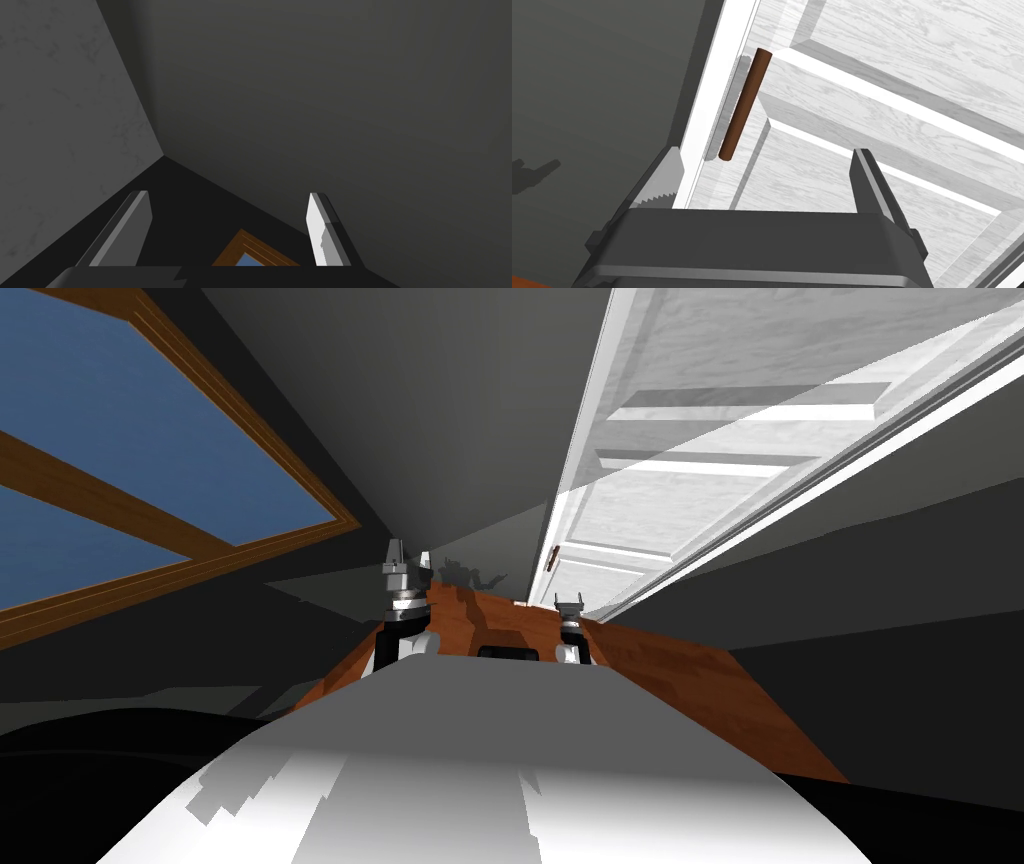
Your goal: Pull the door open
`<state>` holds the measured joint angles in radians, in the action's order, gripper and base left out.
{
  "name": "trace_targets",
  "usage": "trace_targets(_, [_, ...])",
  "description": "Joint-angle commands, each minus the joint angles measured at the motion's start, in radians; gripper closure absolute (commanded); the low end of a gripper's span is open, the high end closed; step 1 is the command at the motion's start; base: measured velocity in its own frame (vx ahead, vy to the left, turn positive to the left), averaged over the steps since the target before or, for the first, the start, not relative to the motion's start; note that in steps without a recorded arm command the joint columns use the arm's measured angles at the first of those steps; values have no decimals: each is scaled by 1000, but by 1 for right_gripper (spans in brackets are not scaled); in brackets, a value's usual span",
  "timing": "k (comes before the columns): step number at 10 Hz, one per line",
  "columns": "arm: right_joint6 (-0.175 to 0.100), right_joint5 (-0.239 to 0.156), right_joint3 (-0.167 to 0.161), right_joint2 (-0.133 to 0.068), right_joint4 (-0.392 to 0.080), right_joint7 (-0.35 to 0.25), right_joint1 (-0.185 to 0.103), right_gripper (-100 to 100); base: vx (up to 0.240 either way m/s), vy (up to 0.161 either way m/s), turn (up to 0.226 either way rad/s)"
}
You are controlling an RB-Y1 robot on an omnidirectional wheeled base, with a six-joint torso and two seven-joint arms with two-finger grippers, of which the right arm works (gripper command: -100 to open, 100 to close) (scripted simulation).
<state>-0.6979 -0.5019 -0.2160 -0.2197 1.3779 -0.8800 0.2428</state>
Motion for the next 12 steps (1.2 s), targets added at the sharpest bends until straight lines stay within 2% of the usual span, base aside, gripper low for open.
trace_targets(1, [-11,-17,-7,-9,-30,-33,-9,-100,102,9,11])
trace_targets(3, [-26,-45,-19,-19,-82,-80,-27,-100,120,15,12])
trace_targets(8, [-50,-89,-38,-35,-167,-158,-57,-100,110,16,12])
trace_targets(12, [-77,-138,-60,-52,-259,-242,-89,-100,128,13,13])
